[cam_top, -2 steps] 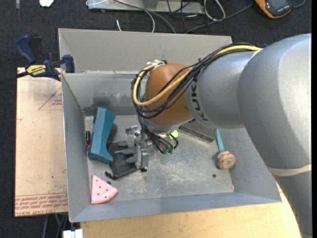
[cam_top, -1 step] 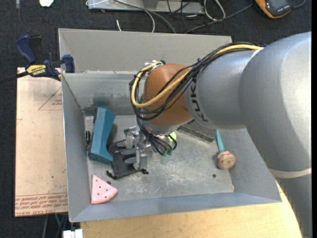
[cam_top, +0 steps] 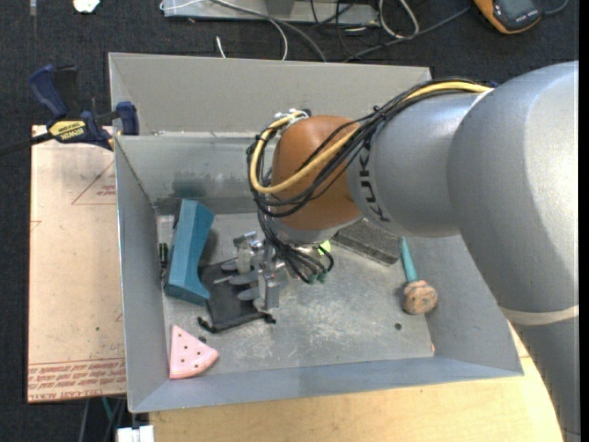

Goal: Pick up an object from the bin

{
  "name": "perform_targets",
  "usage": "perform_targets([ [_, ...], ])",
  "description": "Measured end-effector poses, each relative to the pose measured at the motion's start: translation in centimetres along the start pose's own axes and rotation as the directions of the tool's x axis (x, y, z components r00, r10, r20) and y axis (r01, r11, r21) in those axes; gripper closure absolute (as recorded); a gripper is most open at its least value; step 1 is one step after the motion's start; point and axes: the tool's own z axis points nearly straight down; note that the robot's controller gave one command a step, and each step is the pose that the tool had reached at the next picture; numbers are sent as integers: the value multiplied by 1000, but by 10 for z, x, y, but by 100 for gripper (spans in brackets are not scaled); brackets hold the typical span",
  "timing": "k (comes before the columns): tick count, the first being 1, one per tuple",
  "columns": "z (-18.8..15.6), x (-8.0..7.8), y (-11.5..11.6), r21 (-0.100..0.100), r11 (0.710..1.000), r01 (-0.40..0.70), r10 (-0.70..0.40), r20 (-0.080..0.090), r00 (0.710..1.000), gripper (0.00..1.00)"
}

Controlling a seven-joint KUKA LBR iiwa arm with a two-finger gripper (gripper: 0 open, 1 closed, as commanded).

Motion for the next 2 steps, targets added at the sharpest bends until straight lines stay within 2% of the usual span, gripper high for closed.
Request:
perform_targets([
  [2, -7, 0, -4, -1, 1000, 17, -17, 1, 1000, 100],
])
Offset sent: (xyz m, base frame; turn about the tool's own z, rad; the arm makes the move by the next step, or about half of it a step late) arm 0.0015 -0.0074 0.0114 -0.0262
